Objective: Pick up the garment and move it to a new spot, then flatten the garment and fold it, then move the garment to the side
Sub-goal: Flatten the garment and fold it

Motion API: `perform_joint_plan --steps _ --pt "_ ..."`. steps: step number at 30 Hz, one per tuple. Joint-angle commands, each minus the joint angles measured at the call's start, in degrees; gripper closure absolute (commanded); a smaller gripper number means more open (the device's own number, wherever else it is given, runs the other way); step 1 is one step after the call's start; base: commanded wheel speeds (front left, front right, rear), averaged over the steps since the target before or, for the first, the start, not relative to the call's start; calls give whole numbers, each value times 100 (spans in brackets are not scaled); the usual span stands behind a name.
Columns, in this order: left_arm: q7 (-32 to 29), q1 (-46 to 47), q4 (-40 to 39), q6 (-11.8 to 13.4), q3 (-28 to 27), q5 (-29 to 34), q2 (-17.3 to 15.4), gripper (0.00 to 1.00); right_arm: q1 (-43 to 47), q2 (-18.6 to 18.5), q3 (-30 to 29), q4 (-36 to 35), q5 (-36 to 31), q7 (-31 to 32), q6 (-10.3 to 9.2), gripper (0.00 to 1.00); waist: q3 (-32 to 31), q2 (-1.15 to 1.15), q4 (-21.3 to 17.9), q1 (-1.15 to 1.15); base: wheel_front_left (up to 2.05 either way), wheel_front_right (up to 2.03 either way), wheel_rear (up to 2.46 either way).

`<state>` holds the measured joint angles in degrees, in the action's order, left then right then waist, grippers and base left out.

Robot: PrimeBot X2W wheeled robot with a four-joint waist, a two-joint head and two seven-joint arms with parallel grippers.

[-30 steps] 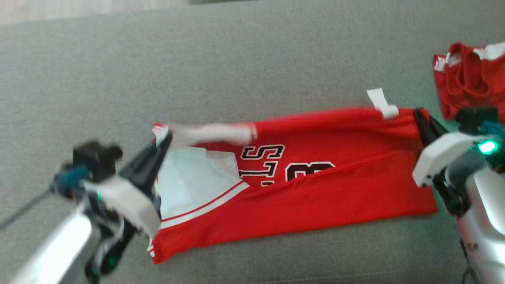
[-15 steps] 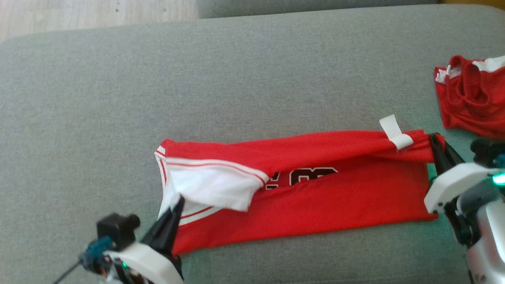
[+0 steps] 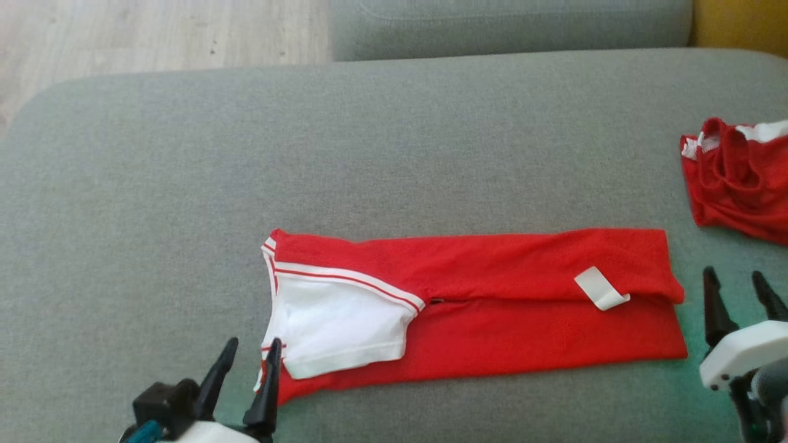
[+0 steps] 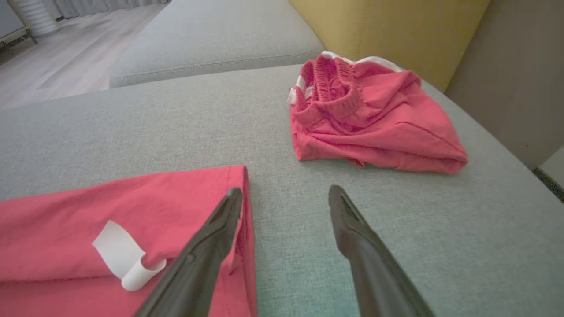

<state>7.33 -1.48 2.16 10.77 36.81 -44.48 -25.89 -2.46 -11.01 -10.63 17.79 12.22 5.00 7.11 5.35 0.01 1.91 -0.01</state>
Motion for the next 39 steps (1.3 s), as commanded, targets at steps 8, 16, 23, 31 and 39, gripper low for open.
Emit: perform_joint_plan --steps 8,16,23,31,39 --pt "465 289 -452 469 -532 259 9 0 -183 253 -150 -355 -253 387 37 0 -220 -1 289 1 0 0 0" --pt "537 303 -603 704 -681 397 -74 0 -397 323 -320 280 -461 640 37 0 -234 -1 591 1 0 0 0" --pt "557 267 -652 753 -716 383 -75 0 -600 368 -358 994 -680 699 37 0 -167 -1 731 1 0 0 0" --pt "548 246 -663 774 -698 387 -96 0 -654 454 -269 1499 -653 983 37 63 -254 -1 678 1 0 0 0" --pt "497 208 -693 801 -676 376 -142 0 -973 437 -221 1829 -696 791 37 100 -371 -1 415 1 0 0 0"
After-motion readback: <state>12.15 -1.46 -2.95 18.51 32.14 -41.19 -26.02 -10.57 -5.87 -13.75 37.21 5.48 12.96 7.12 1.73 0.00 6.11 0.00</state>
